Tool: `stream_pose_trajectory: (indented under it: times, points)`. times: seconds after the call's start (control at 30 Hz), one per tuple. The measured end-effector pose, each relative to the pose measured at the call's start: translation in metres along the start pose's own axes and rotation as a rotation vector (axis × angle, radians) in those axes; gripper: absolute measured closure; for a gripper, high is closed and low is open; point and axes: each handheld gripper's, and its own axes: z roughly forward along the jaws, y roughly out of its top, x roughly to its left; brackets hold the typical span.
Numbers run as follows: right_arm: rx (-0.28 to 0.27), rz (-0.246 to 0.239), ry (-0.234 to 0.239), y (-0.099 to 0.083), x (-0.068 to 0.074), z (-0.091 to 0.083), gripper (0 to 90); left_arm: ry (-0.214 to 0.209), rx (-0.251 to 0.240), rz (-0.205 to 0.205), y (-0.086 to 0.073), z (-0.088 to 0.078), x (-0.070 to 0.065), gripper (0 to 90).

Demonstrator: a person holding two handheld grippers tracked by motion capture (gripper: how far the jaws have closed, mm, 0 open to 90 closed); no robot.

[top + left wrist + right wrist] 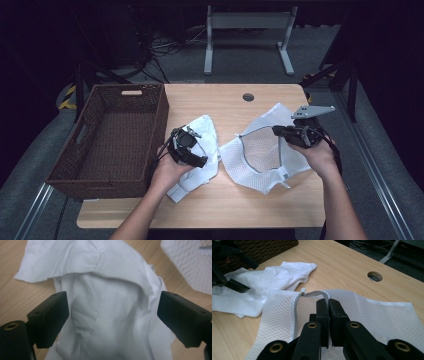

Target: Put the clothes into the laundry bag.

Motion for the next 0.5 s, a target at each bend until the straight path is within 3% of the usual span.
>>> stream_pose_trajectory:
  times: [0.33, 0.5]
  points:
    - [0.005, -0.001, 0.004, -0.001, 0.001, 0.001, 86.8, 0.012, 0.108, -0.022, -0.008, 0.029, 0.011, 4.3]
    - [0.008, -0.005, 0.006, -0.002, 0.0, 0.001, 86.8, 0.0, 0.112, -0.029, -0.01, 0.034, 0.014, 2.8]
